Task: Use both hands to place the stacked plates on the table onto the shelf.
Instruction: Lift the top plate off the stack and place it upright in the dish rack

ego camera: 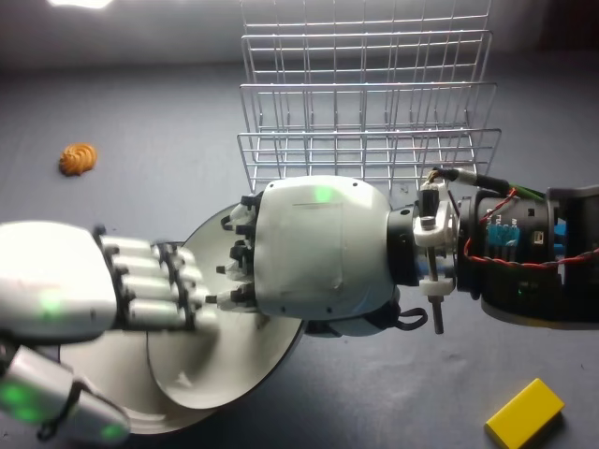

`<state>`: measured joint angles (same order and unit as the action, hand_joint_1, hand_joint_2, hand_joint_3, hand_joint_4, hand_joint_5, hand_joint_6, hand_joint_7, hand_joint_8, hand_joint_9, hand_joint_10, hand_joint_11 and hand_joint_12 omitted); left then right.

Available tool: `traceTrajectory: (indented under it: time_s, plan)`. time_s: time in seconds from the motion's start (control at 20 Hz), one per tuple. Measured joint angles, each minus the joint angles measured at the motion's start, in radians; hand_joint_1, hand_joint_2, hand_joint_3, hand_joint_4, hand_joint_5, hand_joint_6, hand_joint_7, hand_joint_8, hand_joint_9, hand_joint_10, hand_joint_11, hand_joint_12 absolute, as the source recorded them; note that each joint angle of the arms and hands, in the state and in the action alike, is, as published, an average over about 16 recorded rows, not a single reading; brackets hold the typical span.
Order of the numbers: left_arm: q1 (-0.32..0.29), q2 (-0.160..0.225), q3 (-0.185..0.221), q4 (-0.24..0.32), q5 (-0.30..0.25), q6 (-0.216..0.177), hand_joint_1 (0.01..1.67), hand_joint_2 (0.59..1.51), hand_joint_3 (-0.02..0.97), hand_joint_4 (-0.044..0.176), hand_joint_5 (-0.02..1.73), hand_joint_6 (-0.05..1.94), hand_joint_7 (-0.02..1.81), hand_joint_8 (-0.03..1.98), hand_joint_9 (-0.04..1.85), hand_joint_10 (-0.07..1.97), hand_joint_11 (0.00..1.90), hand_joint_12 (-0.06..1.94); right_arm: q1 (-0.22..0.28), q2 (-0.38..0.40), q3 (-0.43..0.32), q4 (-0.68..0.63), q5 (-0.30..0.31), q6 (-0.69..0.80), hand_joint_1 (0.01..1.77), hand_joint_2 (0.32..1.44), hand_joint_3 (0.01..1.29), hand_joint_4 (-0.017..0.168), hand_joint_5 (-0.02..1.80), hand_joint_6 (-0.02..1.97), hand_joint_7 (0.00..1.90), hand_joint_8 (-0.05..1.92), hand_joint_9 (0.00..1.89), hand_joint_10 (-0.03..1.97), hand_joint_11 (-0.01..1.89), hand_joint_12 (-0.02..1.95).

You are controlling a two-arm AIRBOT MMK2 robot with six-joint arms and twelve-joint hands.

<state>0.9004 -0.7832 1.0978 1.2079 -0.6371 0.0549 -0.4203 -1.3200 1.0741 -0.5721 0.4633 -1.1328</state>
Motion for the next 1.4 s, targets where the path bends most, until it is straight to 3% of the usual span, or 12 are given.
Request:
traceTrajectory:
  time_s: [0.65, 1.4]
  plan:
    - [-0.122, 0.096, 0.042, -0.044, 0.009, 0.000, 0.02, 1.182, 0.010, 0.000, 0.07, 0.02, 0.07, 0.00, 0.02, 0.01, 0.02, 0.01, 0.036, 0.051, -0.036, 0.084, 0.093, -0.008, 1.14, 1.01, 0.01, 0.020, 0.87, 1.02, 1.02, 0.93, 1.25, 0.02, 0.84, 0.85]
    - [-0.140, 0.152, 0.118, -0.043, 0.024, 0.000, 0.02, 1.180, 0.009, 0.000, 0.07, 0.02, 0.06, 0.00, 0.03, 0.01, 0.02, 0.01, 0.110, 0.135, -0.069, 0.181, 0.209, 0.002, 1.16, 1.01, 0.01, 0.018, 0.91, 1.05, 1.03, 0.92, 1.23, 0.02, 0.83, 0.87]
